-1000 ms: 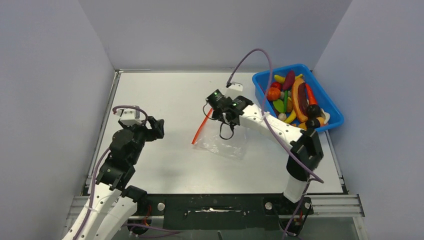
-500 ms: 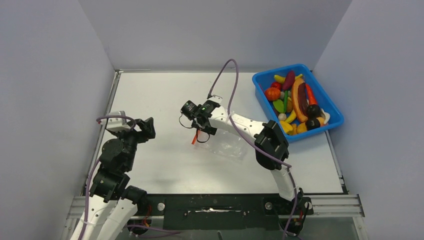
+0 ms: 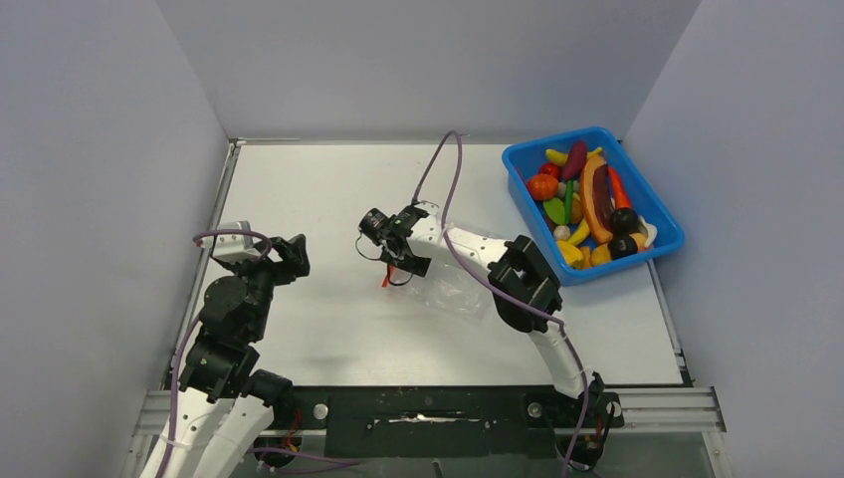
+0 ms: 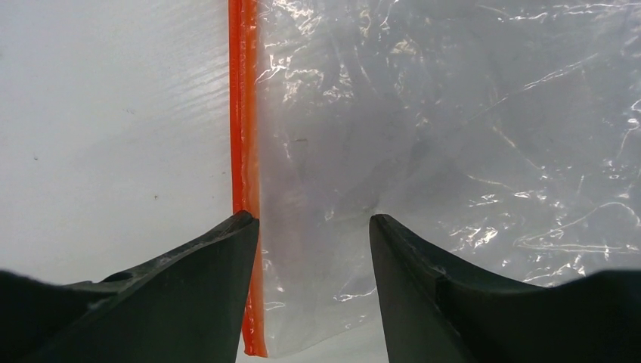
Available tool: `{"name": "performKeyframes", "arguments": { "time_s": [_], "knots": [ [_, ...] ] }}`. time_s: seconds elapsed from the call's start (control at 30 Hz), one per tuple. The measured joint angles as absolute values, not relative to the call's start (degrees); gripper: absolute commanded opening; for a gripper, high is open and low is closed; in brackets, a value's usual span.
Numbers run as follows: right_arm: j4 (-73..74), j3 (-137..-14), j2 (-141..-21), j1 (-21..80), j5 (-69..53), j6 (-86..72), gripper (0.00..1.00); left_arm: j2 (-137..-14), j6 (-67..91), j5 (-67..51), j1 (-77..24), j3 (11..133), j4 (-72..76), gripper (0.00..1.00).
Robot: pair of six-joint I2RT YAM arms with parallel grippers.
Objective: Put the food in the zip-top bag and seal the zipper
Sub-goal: Pick up the zipper food storage bag at the center of the board.
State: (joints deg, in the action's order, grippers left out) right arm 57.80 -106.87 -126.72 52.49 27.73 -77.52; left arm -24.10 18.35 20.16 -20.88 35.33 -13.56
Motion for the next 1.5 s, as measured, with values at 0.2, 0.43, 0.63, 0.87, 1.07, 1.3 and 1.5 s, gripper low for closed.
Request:
{"name": "performKeyframes", "arguments": {
  "time_s": [0.2,0.43,0.63,0.87,1.07,1.3,1.5],
  "knots": [
    [56.7,-106.5,-127.3,51.6,27.3,-77.5,0.31,-24.1,18.3,20.2,-20.9,35.3,-13.5,0.73],
    [53.2,-103.2,-127.2,50.6,26.9,-76.0,0.0,-24.1,18.3,20.2,-20.9,35.3,-13.5,0.73],
    [49.1,-100.0,-126.4,50.6,26.5,-72.4,0.0,-24.1,18.3,20.2,-20.9,35.3,-13.6,0.73],
    [34.8,-85.8,-115.5,50.7,21.6,-60.6,0.0,-25.1,20.0,20.0,-20.9,35.3,-13.6,0.68],
    [19.6,-73.7,-101.9,50.7,15.7,-46.2,0.0,-30.3,24.9,17.0,-20.9,35.9,-15.4,0.63],
    [7.2,-62.5,-89.9,50.7,10.2,-32.8,0.0,-34.8,34.3,10.0,-20.9,36.7,-18.7,0.53],
    [-2.7,-51.6,-80.0,50.7,6.3,-26.2,0.0,-34.1,43.4,2.3,-20.9,36.4,-16.4,0.53]
  ]
}}
